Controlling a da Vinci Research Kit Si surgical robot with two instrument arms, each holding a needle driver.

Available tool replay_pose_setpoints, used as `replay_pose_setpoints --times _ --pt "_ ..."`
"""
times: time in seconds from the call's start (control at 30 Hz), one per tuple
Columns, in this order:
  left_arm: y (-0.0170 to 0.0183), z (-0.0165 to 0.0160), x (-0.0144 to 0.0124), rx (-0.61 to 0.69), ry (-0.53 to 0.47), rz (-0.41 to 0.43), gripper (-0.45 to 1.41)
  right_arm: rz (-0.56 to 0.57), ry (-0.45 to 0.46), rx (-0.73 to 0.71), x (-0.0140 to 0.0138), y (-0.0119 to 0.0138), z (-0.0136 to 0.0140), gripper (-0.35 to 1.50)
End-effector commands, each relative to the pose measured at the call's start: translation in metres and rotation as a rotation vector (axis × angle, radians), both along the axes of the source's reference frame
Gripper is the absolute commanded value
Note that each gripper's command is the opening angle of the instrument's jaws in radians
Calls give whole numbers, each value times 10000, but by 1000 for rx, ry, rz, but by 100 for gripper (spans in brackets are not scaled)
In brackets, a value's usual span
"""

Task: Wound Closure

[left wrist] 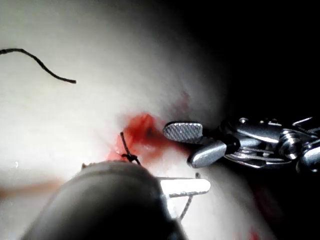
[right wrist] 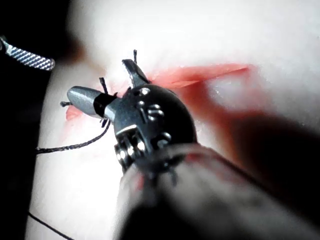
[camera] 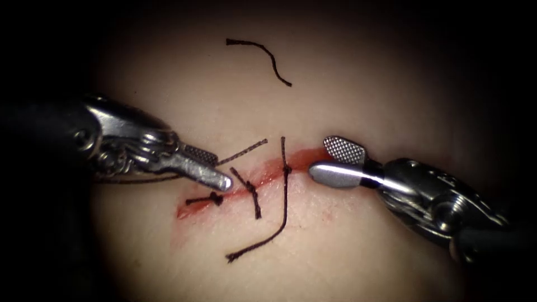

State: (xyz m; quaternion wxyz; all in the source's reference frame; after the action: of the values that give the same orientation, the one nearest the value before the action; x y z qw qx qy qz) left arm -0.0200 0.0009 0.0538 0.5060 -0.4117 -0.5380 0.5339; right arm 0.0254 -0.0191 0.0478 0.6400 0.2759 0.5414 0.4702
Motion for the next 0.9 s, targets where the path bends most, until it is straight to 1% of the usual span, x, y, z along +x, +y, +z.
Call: replay_pose_setpoints --times 0.03,0.07,0.1,0.17,0.2,0.23,0.33,0.37,0.4,0.43,0.47,0.5,0.53,0.57,0.6,0.63,0.67,0.7,0.73,0.77,0.8,0.83,0.9 --pt "-1 5 -5 2 2 3 116 -21 10 -11 13 -7 -3 91" --pt "-1 6 -8 45 -21 -18 116 -90 36 -47 21 -17 -13 54" --pt "-1 7 -9 58 -29 -25 116 -112 42 -69 25 -20 -18 47" --pt "-2 7 -10 66 -55 -29 116 -165 62 -112 34 -26 -30 22" --pt "-2 7 -10 66 -61 -32 116 -183 68 -135 37 -28 -34 17" --pt "-3 8 -10 66 -62 -29 116 -193 69 -159 41 -30 -38 19" --pt "-4 8 -10 74 -70 -9 116 -172 54 -166 50 -34 -49 44" --pt "-2 7 -10 116 -63 -10 115 -173 55 -166 50 -35 -49 49" --pt "1 7 -11 153 -58 -11 108 -173 55 -166 49 -35 -49 49" --pt "4 8 -11 159 -57 -14 113 -172 55 -166 47 -34 -48 54" --pt "8 11 -10 157 -49 -25 106 -172 54 -166 45 -33 -46 56" --pt "10 15 -11 137 -11 -36 101 -171 54 -166 44 -32 -45 56" --pt "12 19 -12 60 43 -36 101 -170 53 -167 43 -30 -43 59" --pt "12 25 -13 -78 123 -11 103 -171 54 -167 41 -29 -40 67" --pt "10 29 -13 -151 190 27 93 -172 55 -167 39 -27 -38 74" --pt "1 37 -10 -303 331 183 46 -164 50 -168 35 -25 -36 94" --pt "-5 39 -8 -327 377 265 42 -158 46 -169 33 -25 -35 103" --pt "-17 43 -4 -287 433 458 44 -137 34 -170 25 -23 -36 110" --pt "-22 43 -4 -261 439 533 42 -134 33 -169 22 -22 -37 106" --pt "-26 41 -4 -250 439 588 37 -134 34 -167 19 -21 -38 103" --pt "-31 40 -5 -247 452 610 35 -134 34 -165 16 -19 -39 101" --pt "-38 37 -8 -235 479 613 35 -132 35 -162 13 -16 -40 101" --pt "-48 33 -16 -217 499 611 35 -129 35 -157 6 -11 -42 101"
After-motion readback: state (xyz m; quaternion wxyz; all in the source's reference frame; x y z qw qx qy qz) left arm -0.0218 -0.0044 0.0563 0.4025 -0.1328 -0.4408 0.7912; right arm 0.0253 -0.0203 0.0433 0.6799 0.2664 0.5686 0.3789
